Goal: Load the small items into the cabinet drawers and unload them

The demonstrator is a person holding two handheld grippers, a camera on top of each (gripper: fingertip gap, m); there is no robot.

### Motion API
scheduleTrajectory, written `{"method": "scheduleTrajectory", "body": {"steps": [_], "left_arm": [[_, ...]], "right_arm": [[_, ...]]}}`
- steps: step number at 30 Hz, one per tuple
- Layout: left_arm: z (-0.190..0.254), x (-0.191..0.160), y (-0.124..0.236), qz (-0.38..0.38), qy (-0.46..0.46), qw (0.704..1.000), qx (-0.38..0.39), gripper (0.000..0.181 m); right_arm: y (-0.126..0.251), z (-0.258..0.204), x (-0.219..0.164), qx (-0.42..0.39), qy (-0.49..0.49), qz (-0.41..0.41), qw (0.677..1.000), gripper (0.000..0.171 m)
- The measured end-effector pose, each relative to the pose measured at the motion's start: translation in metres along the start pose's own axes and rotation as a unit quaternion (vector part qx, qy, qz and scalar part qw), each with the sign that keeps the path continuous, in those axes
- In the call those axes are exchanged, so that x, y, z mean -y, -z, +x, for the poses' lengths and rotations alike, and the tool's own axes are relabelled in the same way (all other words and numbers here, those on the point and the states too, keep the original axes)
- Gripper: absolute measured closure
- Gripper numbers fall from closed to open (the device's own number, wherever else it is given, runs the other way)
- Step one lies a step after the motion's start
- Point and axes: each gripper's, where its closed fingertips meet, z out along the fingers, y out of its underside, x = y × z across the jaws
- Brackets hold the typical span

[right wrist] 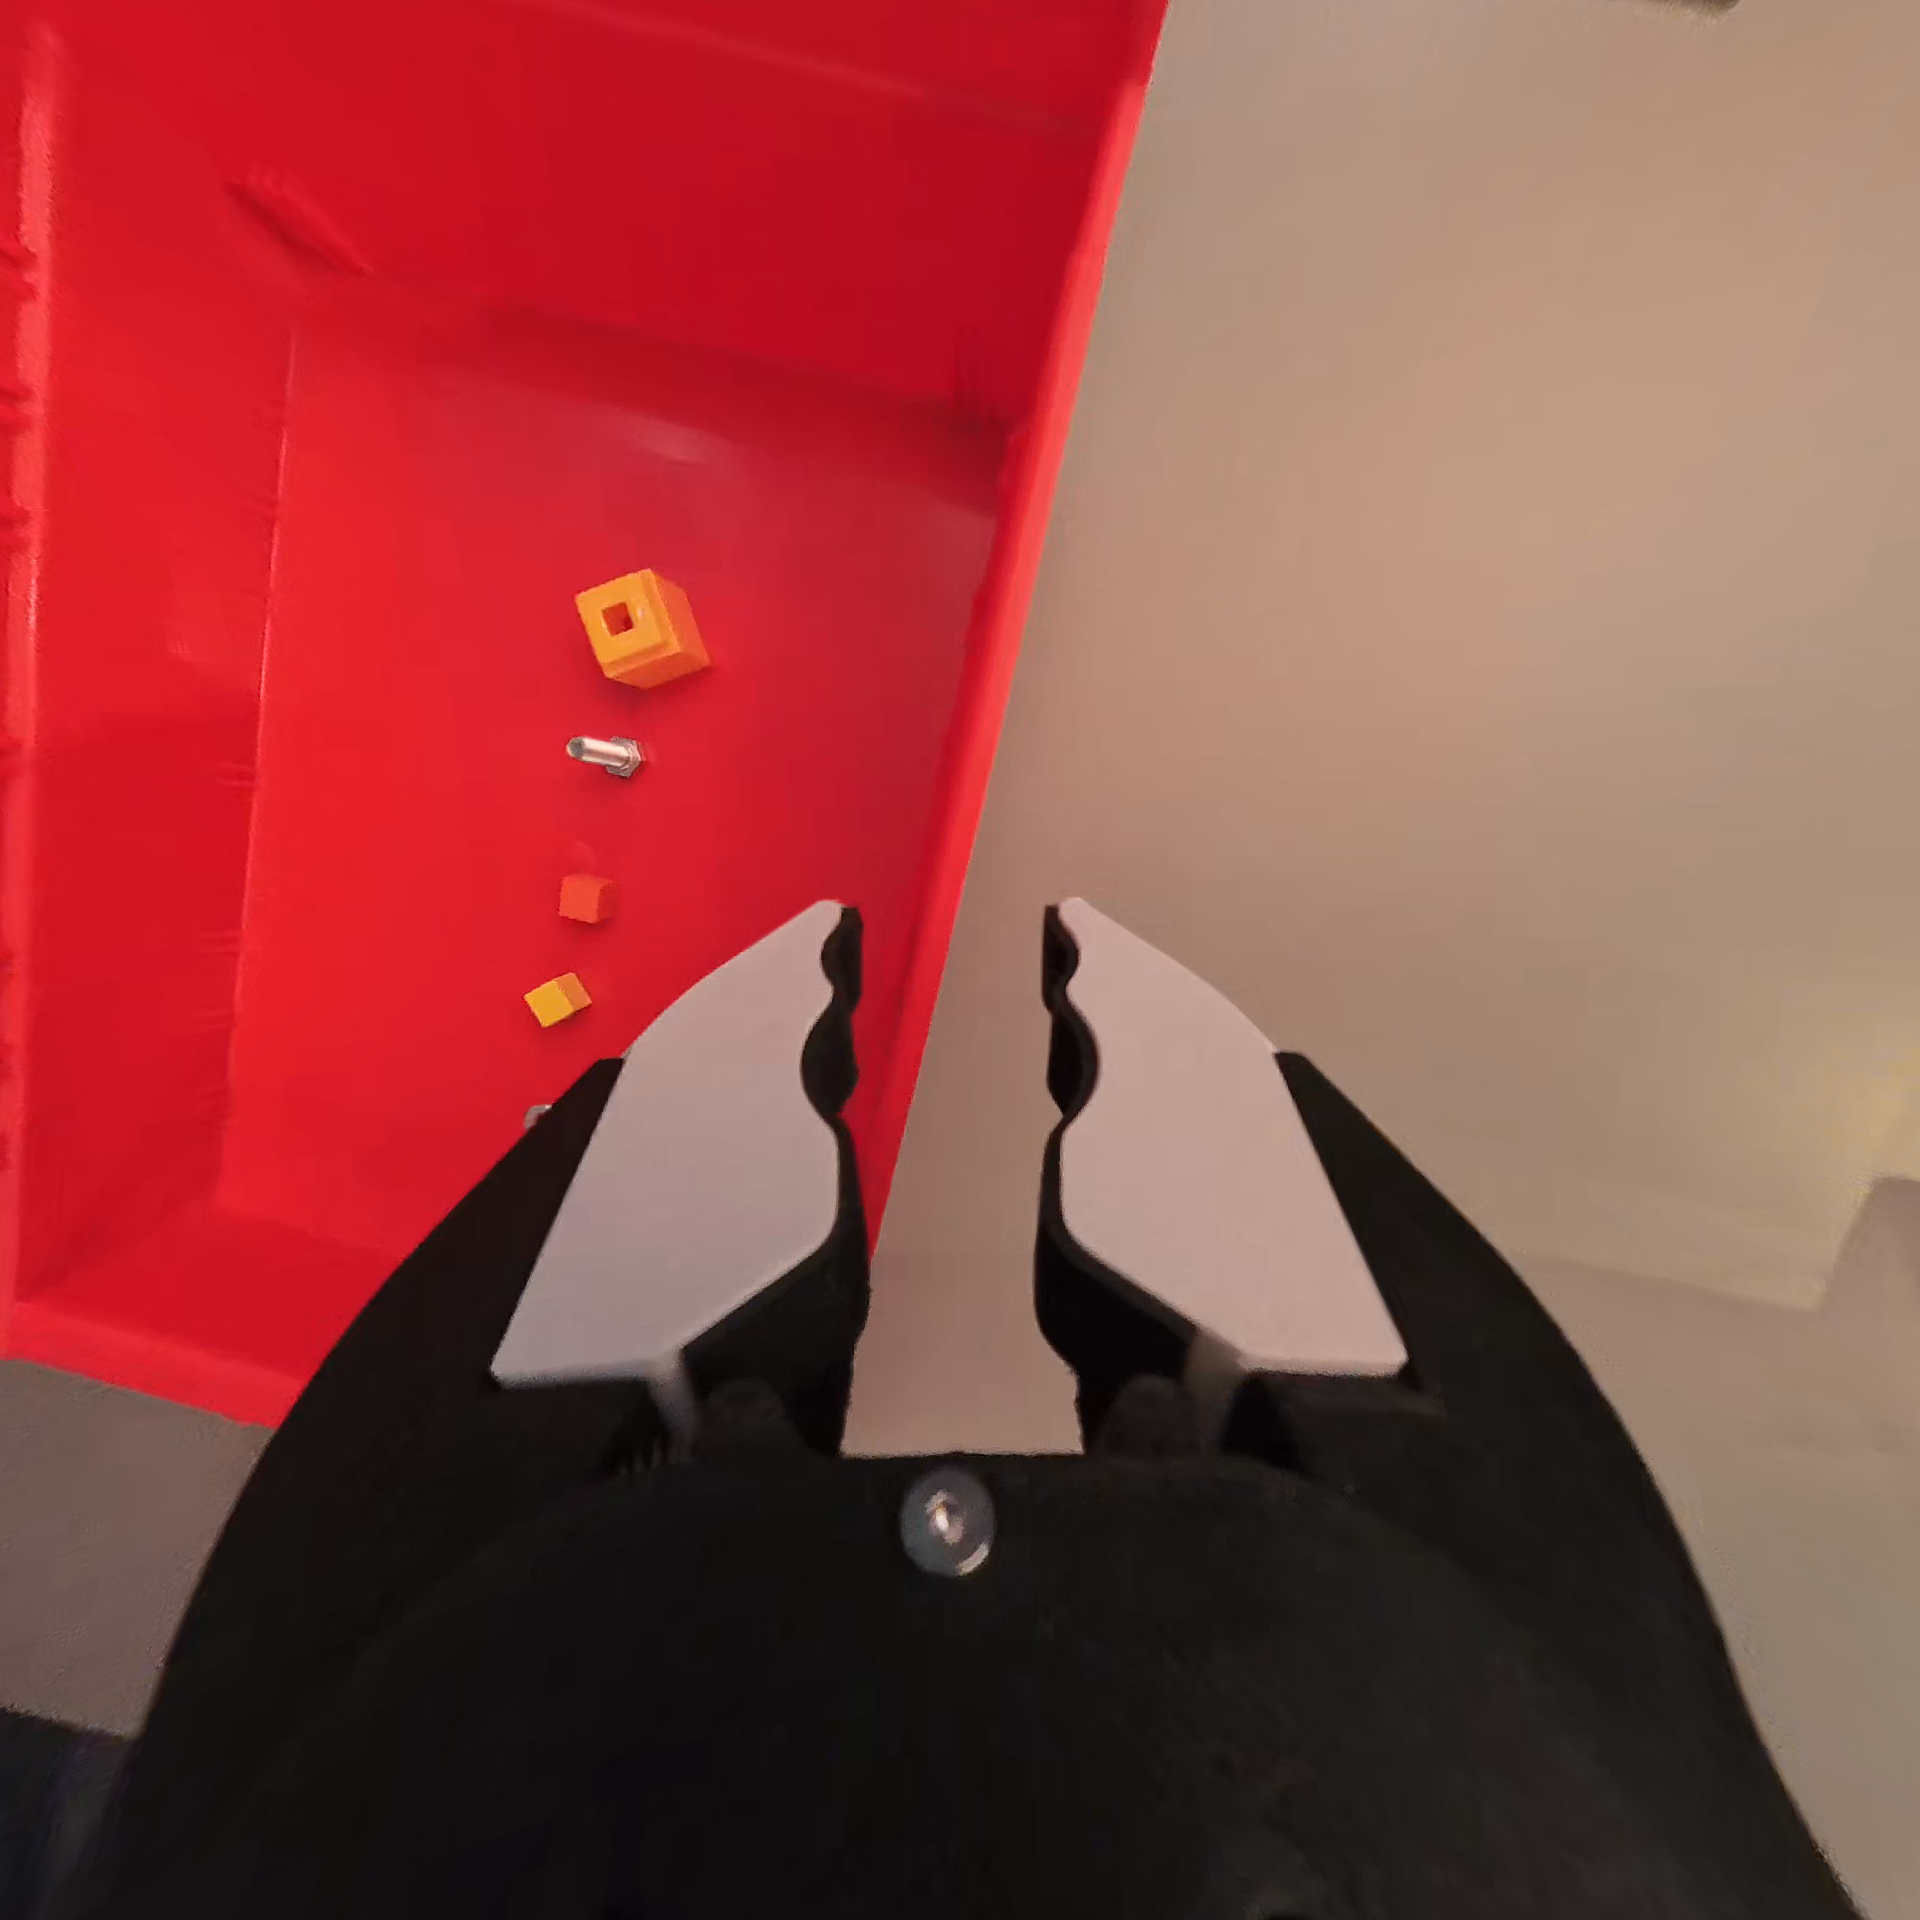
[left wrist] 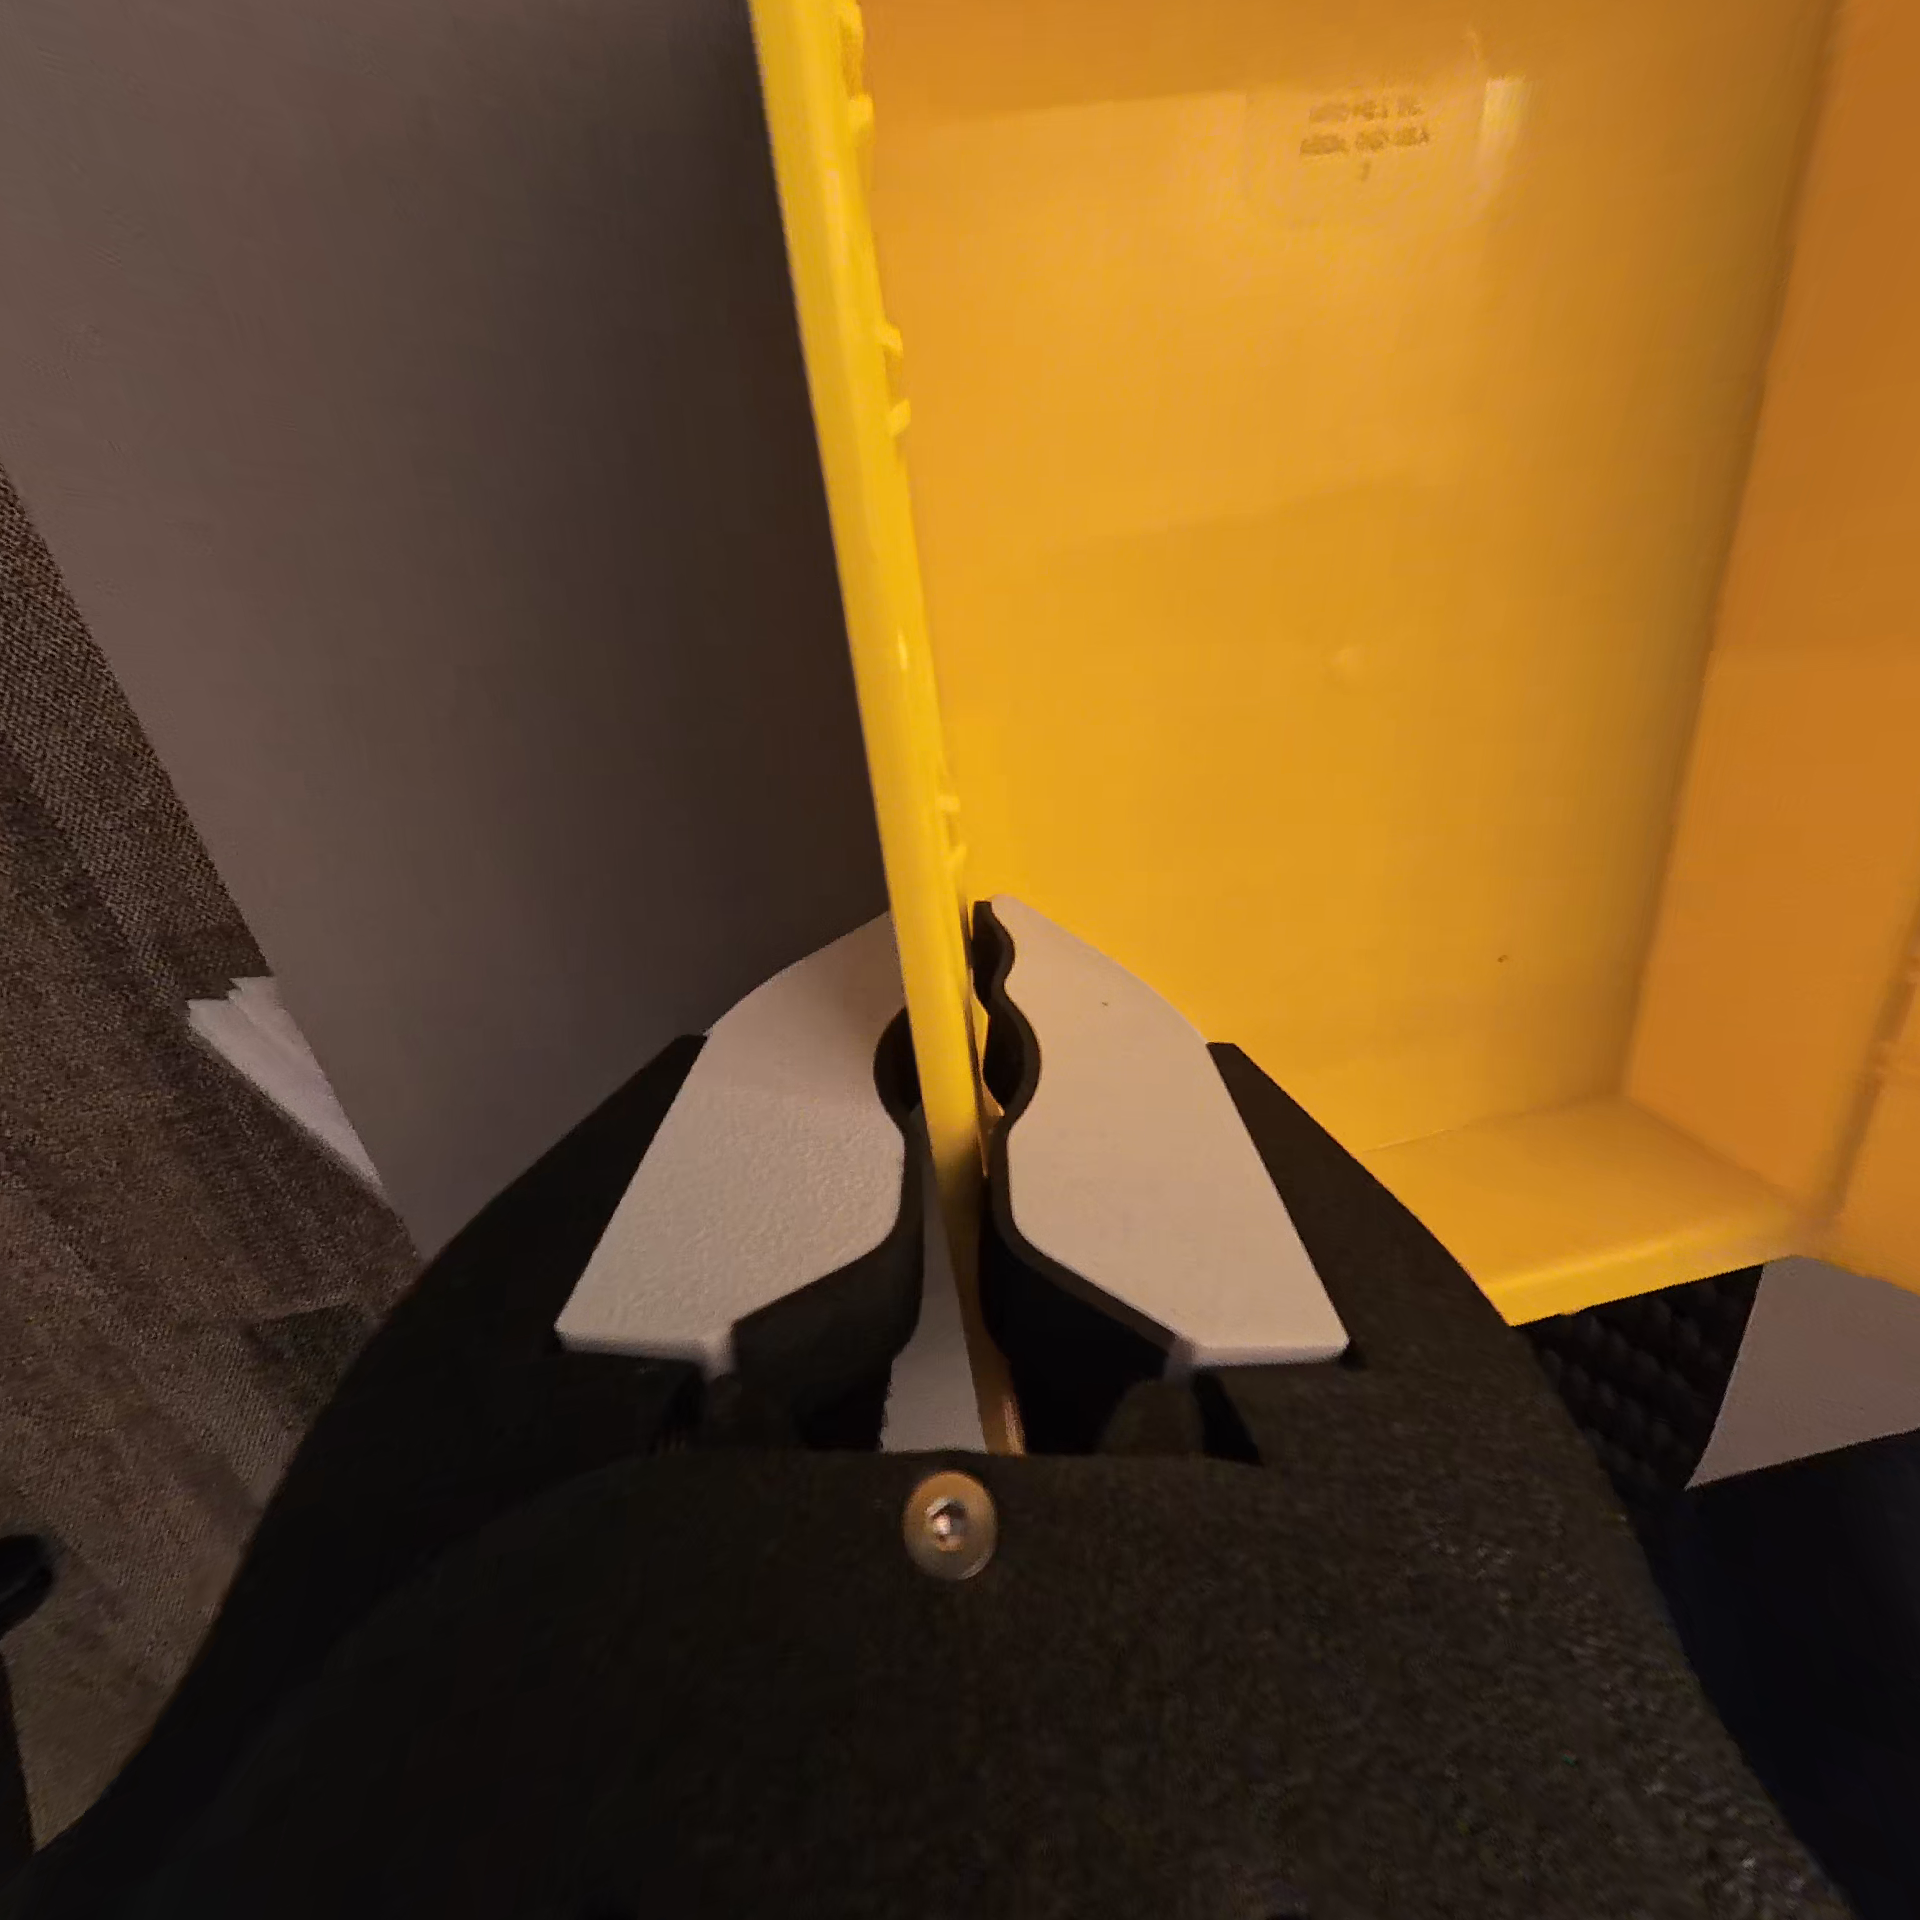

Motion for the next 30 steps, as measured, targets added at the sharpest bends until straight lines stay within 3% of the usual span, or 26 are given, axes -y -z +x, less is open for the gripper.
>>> {"method": "scheduleTrajectory", "body": {"steps": [6,19,30], "left_arm": [[-0.002,-0.003,0.018,-0.012,0.004,1.000,0.007,0.176],[0.000,-0.027,0.081,-0.034,0.005,0.999,-0.013,0.177],[-0.016,-0.068,0.143,0.006,0.065,0.997,-0.041,0.177]], "right_arm": [[-0.016,-0.008,-0.010,0.042,-0.049,-0.063,0.996,0.159],[-0.040,-0.010,-0.033,0.017,-0.082,-0.191,0.978,0.165],[-0.025,0.002,-0.056,0.038,-0.080,-0.216,0.972,0.166]]}}
